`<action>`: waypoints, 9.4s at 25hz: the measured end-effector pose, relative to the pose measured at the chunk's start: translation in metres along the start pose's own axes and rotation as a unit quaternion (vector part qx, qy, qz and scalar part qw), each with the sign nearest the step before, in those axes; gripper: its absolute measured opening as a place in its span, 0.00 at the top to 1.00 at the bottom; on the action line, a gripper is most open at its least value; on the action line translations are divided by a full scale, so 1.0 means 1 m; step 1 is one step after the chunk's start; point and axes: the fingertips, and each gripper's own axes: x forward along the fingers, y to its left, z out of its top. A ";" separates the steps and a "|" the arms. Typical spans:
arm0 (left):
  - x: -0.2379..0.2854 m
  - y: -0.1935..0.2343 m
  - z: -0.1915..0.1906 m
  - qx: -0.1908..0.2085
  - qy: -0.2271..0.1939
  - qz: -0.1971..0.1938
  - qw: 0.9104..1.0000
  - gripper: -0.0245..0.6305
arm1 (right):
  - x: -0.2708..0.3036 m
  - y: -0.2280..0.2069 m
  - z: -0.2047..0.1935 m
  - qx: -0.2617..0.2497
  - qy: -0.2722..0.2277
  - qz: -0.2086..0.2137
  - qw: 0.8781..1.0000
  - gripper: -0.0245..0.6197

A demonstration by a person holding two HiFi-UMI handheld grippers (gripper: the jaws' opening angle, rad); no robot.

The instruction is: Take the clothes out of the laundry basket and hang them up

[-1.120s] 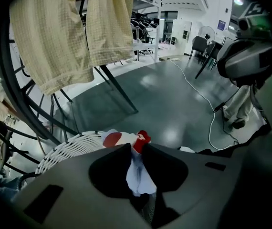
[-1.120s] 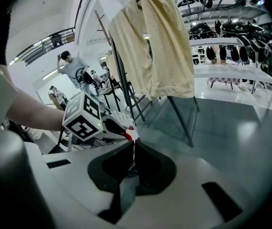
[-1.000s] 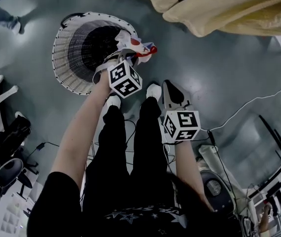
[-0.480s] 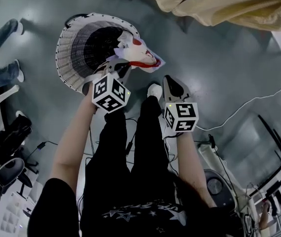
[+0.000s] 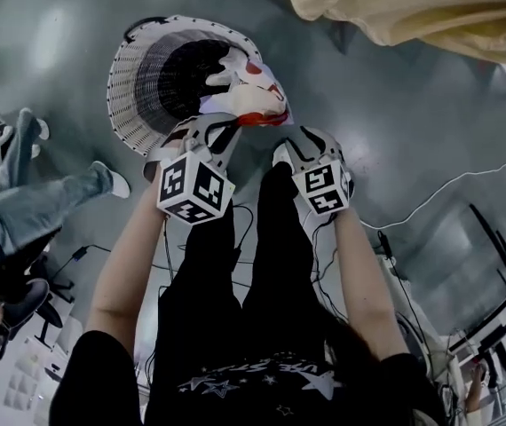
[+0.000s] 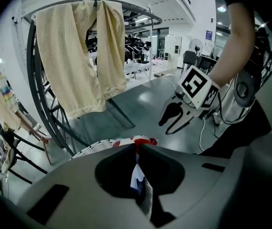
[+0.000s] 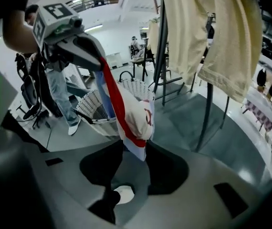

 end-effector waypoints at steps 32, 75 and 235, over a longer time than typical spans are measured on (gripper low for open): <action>-0.036 0.012 -0.004 -0.038 -0.005 0.023 0.999 0.92 | 0.026 -0.003 -0.002 -0.006 0.012 0.090 0.996 0.93; -0.517 0.078 0.201 0.119 -0.343 0.273 0.891 0.92 | -0.508 0.121 0.368 -0.120 -0.380 -0.345 0.850 0.93; -0.159 0.204 0.711 0.091 -0.349 0.157 0.920 0.64 | -0.603 -0.509 0.295 0.086 -0.191 -0.430 0.878 0.70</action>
